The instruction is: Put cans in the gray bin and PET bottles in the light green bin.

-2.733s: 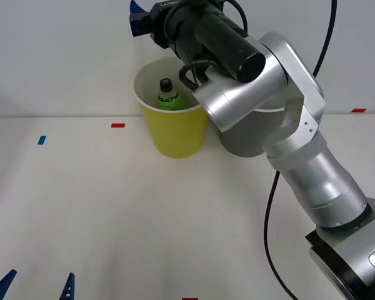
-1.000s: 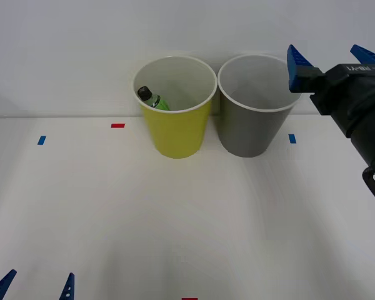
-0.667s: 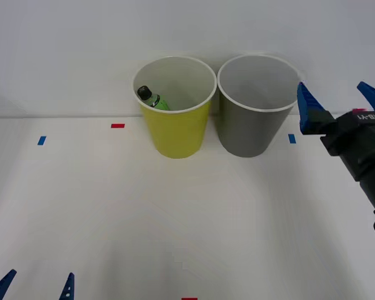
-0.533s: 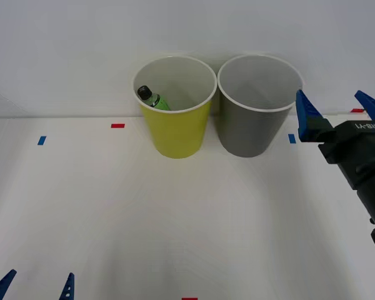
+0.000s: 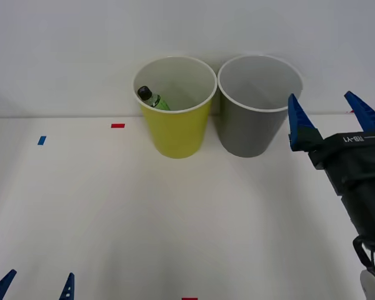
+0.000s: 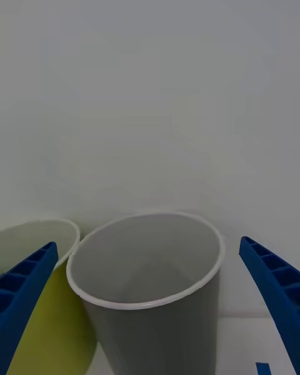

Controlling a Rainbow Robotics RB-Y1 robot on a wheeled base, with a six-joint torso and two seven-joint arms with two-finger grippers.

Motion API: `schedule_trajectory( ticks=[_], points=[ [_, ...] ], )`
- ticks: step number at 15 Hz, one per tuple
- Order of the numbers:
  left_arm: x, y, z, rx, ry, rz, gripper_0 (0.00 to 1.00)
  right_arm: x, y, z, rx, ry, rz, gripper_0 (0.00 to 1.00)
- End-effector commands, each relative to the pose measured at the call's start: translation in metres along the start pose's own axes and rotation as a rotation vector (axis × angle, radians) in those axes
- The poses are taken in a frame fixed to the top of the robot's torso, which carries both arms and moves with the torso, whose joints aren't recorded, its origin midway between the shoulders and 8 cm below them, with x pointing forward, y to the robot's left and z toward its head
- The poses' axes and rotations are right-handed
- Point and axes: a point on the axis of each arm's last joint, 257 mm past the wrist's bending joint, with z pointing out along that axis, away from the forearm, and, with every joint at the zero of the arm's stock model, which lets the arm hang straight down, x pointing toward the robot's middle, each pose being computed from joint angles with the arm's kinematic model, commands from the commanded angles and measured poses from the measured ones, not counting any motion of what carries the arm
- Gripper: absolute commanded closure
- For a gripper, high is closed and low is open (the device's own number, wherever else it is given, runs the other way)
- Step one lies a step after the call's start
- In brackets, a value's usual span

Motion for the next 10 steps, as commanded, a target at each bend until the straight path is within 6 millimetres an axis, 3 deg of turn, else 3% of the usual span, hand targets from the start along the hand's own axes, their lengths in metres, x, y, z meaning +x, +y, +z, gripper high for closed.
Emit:
schedule_trajectory(
  ticks=[1,10],
  points=[
    [0.000,0.000,0.000,0.000,0.000,0.000,0.00,0.040,-0.023,-0.021,0.012,0.012,-0.093,0.00],
    [0.000,0.000,0.000,0.000,0.000,0.000,0.00,0.090,-0.052,-0.125,0.082,0.107,-0.137,0.00]
  ],
)
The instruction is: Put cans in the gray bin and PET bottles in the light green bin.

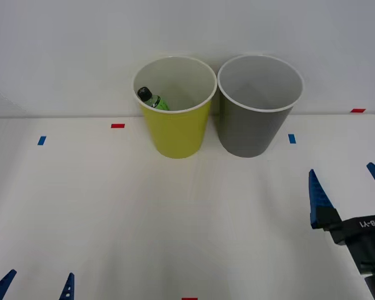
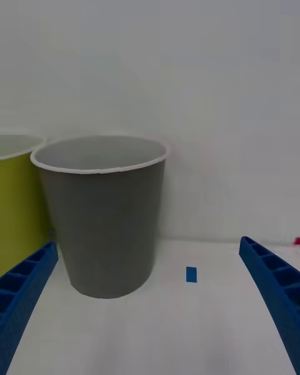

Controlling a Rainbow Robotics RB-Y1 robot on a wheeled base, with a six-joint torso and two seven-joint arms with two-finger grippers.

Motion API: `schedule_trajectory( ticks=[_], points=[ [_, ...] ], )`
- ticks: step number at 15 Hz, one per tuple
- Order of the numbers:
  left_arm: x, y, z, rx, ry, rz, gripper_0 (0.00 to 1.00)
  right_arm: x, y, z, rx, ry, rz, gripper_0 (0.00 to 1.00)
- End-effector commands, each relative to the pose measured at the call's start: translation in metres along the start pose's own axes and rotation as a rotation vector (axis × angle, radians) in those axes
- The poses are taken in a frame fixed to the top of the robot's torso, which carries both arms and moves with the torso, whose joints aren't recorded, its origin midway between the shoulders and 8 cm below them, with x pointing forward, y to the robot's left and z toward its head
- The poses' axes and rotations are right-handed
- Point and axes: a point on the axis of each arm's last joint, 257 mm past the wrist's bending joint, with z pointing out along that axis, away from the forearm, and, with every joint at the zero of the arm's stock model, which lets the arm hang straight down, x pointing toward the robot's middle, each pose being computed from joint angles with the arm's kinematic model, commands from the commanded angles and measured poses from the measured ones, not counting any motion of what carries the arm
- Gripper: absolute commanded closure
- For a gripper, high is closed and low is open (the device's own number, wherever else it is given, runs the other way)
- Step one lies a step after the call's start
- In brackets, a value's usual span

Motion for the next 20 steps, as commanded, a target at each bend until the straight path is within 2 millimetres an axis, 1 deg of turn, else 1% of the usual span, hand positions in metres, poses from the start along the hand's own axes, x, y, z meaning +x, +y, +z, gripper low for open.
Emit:
schedule_trajectory(
  ticks=[1,2,3,5,6,8,10,11,13,20],
  points=[
    [0.000,0.000,0.000,0.000,0.000,0.000,0.00,0.028,-0.011,-0.029,0.010,0.026,0.033,0.00],
    [0.000,0.000,0.000,0.000,0.000,0.000,0.00,0.032,-0.012,-0.035,0.010,0.028,0.056,0.00],
    [0.000,0.000,0.000,0.000,0.000,0.000,0.00,0.042,-0.012,-0.048,0.012,0.043,0.086,0.00],
    [0.000,0.000,0.000,0.000,0.000,0.000,0.00,0.056,-0.015,-0.067,0.014,0.058,0.090,0.00],
    [0.000,0.000,0.000,0.000,0.000,0.000,0.00,0.069,-0.014,-0.082,0.015,0.080,0.100,0.00],
    [0.000,0.000,0.000,0.000,0.000,0.000,0.00,0.086,-0.010,-0.104,0.013,0.125,0.122,0.00],
    [0.000,0.000,0.000,0.000,0.000,0.000,0.00,0.094,-0.005,-0.121,0.016,0.161,0.148,0.00],
    [0.000,0.000,0.000,0.000,0.000,0.000,0.00,0.098,-0.001,-0.126,0.011,0.175,0.164,0.00],
    [0.000,0.000,0.000,0.000,0.000,0.000,0.00,0.097,0.002,-0.130,0.009,0.178,0.186,0.00],
    [0.000,0.000,0.000,0.000,0.000,0.000,0.00,0.096,0.001,-0.133,0.011,0.179,0.189,0.00]
  ],
)
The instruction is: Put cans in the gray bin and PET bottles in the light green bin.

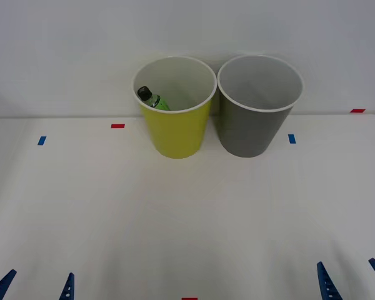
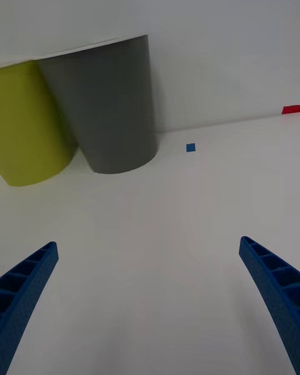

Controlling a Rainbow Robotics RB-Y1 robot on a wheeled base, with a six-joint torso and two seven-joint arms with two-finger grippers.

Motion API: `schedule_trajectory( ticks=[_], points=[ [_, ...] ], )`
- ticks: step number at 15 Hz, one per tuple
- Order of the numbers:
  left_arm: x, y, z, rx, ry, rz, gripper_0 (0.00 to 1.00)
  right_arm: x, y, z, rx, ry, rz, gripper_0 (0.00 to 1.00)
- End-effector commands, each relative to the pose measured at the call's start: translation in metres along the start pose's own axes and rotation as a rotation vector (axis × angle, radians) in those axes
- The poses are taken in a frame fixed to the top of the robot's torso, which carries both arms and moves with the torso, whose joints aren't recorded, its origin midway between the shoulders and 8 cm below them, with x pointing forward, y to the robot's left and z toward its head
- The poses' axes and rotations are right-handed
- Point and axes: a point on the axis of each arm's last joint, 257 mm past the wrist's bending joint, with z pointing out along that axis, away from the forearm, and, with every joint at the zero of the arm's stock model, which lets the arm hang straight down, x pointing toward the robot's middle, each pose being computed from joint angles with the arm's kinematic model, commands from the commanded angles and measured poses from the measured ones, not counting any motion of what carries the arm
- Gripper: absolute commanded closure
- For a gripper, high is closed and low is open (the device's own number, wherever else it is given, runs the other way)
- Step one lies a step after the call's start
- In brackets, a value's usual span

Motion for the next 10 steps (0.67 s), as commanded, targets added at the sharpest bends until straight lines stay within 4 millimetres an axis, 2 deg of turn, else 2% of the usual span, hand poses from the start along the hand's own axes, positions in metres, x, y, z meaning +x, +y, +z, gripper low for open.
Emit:
schedule_trajectory(
  ticks=[1,10],
  points=[
    [0.0000,0.0000,0.0000,0.000,0.000,0.000,0.00,-0.0004,-0.0004,-0.0002,0.000,-0.001,-0.002,0.00],
    [0.0000,0.0000,0.0000,0.000,0.000,0.000,0.00,-0.0004,-0.0004,-0.0002,0.000,-0.001,-0.002,0.00]
  ],
)
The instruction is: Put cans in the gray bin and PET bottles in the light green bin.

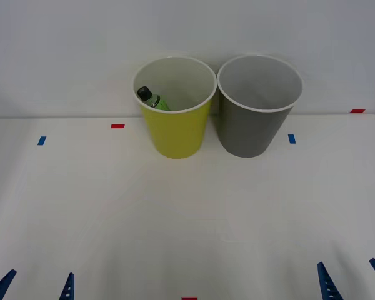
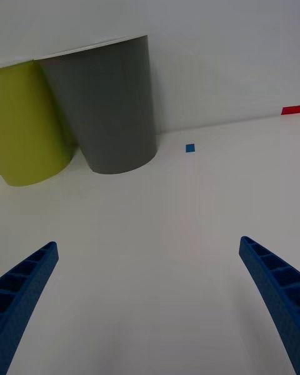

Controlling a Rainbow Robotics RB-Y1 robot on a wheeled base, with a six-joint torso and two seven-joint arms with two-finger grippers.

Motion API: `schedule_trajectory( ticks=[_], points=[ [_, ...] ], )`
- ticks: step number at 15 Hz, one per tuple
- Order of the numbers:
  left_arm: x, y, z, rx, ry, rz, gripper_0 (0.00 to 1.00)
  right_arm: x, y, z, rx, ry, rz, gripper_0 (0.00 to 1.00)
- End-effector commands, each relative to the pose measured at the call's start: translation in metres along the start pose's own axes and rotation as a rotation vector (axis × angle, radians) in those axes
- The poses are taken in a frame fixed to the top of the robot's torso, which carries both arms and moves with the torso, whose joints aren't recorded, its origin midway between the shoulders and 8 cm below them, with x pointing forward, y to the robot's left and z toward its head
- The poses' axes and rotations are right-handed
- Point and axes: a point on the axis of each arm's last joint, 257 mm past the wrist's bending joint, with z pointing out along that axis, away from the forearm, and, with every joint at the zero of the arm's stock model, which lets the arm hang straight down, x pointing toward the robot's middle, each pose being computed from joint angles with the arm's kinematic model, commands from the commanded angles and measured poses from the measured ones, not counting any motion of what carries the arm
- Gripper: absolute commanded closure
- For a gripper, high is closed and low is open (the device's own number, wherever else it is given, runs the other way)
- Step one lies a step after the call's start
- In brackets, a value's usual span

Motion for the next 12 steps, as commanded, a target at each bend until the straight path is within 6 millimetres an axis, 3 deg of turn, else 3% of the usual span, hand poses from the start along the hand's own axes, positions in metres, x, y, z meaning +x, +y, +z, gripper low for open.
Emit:
schedule_trajectory(
  ticks=[1,12],
  points=[
    [0.0000,0.0000,0.0000,0.000,0.000,0.000,0.00,0.0000,-0.0001,0.0000,0.000,0.000,0.000,0.00],
    [0.0000,0.0000,0.0000,0.000,0.000,0.000,0.00,0.0000,-0.0001,0.0000,0.000,0.000,0.000,0.00]
  ],
)
